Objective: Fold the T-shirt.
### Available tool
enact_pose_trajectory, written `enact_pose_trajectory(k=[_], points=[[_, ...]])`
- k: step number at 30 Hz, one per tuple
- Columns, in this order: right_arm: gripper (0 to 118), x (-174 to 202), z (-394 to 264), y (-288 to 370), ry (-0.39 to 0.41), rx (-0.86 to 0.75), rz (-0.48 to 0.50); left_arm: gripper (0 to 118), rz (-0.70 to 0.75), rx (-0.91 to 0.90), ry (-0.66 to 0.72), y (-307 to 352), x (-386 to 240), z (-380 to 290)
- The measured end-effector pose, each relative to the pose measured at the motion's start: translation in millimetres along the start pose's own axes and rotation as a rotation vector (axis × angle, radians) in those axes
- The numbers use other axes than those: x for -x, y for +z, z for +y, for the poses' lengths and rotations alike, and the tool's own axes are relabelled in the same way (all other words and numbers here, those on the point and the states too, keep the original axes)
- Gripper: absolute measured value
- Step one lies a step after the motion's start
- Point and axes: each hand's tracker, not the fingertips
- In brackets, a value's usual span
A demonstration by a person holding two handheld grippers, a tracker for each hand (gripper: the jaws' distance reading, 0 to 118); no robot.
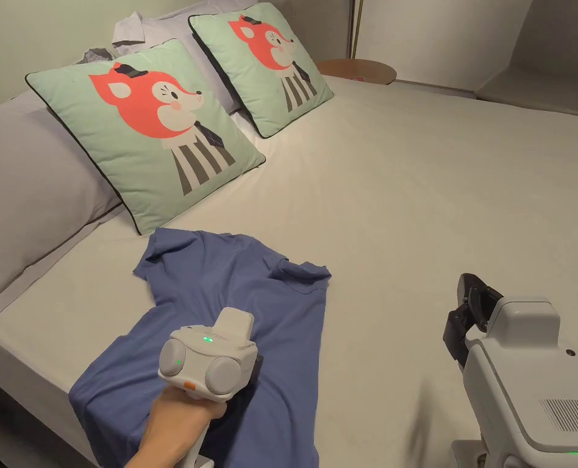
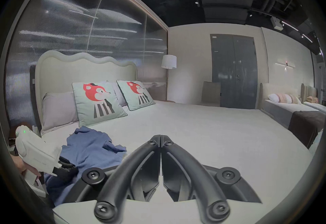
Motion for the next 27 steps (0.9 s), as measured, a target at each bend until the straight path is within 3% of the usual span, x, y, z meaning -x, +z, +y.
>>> enact_pose_trajectory(k=[4,12,21,27], points=[[1,-5,-1,6,-0.016,-0.015,-0.003,5,-0.05,-0.049,0.125,15,9,-1],[1,-23,7,28,-0.029,-0.053,-0.012,4,-0.195,-0.246,0.202,96,6,40],[1,-77,17,75,-0.044,-0.115,-0.121,4,-0.387,-0.5,0.082,186,-68,140],[1,-132,22,121,-0.017,-0.148,-0.261,4,-0.553,-0.602,-0.056,228,-152,195]])
